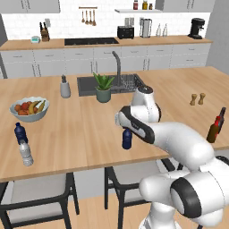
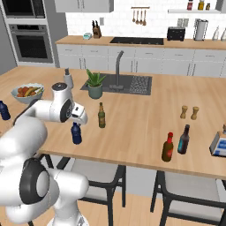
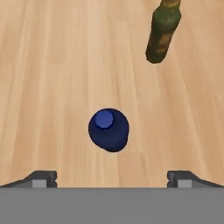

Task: Move the plastic bottles in the middle to the plastics group, and the glass bottles in the middle to the glass group.

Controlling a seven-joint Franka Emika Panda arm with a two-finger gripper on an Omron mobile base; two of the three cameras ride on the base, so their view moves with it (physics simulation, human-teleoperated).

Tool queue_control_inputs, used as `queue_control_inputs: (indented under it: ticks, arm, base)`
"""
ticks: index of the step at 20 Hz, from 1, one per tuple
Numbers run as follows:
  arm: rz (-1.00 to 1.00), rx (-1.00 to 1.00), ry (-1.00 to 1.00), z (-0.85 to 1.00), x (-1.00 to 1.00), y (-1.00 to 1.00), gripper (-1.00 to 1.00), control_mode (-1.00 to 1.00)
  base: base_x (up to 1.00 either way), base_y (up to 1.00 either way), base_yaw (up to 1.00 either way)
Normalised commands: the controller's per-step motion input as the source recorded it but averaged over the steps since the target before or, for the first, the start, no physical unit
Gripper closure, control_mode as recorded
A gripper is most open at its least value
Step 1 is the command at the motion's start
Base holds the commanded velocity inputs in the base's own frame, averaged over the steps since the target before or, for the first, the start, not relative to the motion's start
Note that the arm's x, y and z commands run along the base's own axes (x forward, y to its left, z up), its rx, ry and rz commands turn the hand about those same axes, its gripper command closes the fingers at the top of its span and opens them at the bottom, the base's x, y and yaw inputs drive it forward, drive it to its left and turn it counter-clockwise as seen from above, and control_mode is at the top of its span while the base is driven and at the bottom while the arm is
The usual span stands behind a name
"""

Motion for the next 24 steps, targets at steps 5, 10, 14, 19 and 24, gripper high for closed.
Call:
queue_control_inputs:
  ticks: [5, 10, 14, 19, 24]
  arm:
    - [0.0, -0.14, 0.0, -0.22, 0.18, 0.01, -1.0, -1.0]
    - [0.0, -0.04, 0.04, -0.23, 0.17, 0.03, -1.0, -1.0]
    - [0.0, 0.0, 0.06, -0.24, 0.19, 0.13, -1.0, -1.0]
    - [0.0, 0.0, 0.03, -0.18, 0.18, 0.08, -1.0, -1.0]
    - [0.0, 0.0, 0.05, -0.11, 0.15, -0.01, -1.0, -1.0]
  base:
    - [0.0, 0.0, 0.0]
    - [0.0, 0.0, 0.0]
    - [0.0, 0.0, 0.0]
    - [0.0, 0.0, 0.0]
    - [0.0, 0.0, 0.0]
